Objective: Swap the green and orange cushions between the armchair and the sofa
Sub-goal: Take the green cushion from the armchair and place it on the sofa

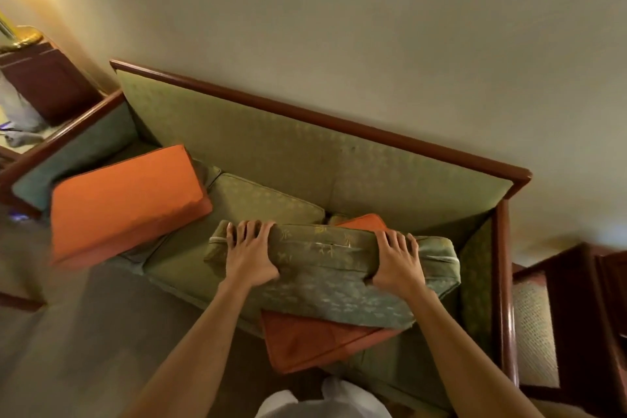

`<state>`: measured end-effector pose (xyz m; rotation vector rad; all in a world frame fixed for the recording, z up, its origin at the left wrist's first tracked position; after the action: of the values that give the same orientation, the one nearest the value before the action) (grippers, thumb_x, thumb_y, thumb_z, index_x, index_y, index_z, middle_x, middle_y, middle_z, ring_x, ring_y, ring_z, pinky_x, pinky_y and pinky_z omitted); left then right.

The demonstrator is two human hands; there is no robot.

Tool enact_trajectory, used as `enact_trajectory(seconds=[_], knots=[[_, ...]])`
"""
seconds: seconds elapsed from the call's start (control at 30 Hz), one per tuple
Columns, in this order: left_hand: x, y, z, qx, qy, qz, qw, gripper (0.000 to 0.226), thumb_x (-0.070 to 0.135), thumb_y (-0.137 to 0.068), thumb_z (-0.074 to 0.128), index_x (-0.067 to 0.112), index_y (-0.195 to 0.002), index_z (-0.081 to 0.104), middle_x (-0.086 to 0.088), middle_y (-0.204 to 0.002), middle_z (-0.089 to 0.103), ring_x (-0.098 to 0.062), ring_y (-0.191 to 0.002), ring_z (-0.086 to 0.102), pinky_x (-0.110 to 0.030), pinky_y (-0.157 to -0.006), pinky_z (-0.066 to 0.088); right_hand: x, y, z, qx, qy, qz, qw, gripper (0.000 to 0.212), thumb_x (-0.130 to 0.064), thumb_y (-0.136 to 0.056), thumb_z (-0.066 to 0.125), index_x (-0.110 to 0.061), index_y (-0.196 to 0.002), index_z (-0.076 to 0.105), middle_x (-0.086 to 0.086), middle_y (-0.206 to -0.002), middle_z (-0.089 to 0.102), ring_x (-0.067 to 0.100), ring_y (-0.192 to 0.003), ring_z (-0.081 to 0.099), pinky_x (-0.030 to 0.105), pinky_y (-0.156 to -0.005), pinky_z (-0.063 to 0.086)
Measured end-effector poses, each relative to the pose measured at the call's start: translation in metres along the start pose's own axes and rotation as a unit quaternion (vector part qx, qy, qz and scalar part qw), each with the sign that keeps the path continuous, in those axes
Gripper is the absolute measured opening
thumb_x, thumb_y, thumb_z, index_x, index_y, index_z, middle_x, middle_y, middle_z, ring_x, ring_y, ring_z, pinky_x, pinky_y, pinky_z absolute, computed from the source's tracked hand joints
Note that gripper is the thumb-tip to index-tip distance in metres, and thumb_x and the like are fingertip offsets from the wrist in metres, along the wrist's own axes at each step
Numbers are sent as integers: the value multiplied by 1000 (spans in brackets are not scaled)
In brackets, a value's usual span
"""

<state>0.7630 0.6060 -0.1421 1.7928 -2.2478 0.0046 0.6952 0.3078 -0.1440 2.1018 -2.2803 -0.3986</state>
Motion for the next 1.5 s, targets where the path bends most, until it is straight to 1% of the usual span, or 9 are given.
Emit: enact_trajectory(seconds=[0.47,0.63,0.7,0.8,0.93,1.0,1.07,1.27,1.5], knots=[[-28,31,8,-7,11,27,1000,114,51,-51,85,29,-146,24,-4,-147,29,-31,-144,14,-53,-121,-9,46,46,-5,-83,43,41,995,134,-59,-52,85,-22,-154,6,4,-155,18,28,-148,9,57,-120,1],[-12,23,-4,-114,-85,-29,989,125,51,-60,88,20,-154,11,-14,-157,18,-41,-148,3,-64,-119,-4,50,44,-6,-71,21,16,997,133,-59,-56,84,-21,-155,3,5,-158,17,28,-149,8,54,-120,-3],[25,18,-7,-153,-113,-43,981,137,53,-58,90,16,-156,2,-22,-161,8,-47,-149,-4,-69,-116,-5,66,45,-7,-83,-15,-3,996,138,-53,-59,86,-18,-156,-5,7,-162,9,27,-151,0,49,-121,-7],[147,22,4,-109,-107,73,986,140,53,-59,89,26,-157,-7,-20,-165,-4,-43,-150,-11,-68,-115,-11,103,50,-10,-117,-76,-35,990,140,-33,-66,88,-10,-154,-18,10,-165,-10,25,-151,-16,35,-120,-12],[315,55,71,-104,-99,135,980,117,51,-82,74,23,-157,-12,-28,-160,-19,-45,-143,-28,-63,-114,-18,125,54,-11,-96,-97,-67,988,123,-36,-73,86,-2,-155,2,17,-163,5,33,-151,-2,30,-120,-3],[338,59,84,-70,-115,96,986,112,57,-86,66,19,-157,-12,-29,-162,-12,-47,-146,-20,-62,-113,-14,124,62,-9,-68,-95,-70,991,108,-39,-77,81,-4,-154,15,15,-157,22,33,-144,19,36,-121,11],[333,54,82,-56,-117,100,986,106,38,-89,71,17,-158,-6,-21,-164,8,-40,-152,1,-57,-120,-2,130,71,-1,-53,-144,-42,987,109,-37,-69,86,-5,-152,23,12,-147,32,29,-132,31,39,-117,27],[314,46,65,-14,-95,127,987,87,13,-73,80,13,-146,32,-12,-147,40,-31,-143,29,-54,-121,-2,123,73,-3,-26,-236,-31,971,87,-28,-60,83,-7,-134,42,6,-123,42,21,-107,37,41,-93,44],[286,36,-29,26,18,127,991,87,44,-52,91,22,-123,45,3,-125,54,-22,-122,47,-50,-112,21,77,67,-111,20,-265,-79,961,71,-39,-51,71,-19,-117,55,-7,-106,46,21,-105,46,35,-85,40]])
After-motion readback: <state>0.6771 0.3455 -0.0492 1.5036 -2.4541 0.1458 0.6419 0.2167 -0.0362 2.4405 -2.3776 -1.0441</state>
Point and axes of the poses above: each hand's wrist, its own y-axis away from the middle knuckle, its own z-axis out of the palm, x = y × z, the point moved 5 cm from there along -y, towards the middle knuckle
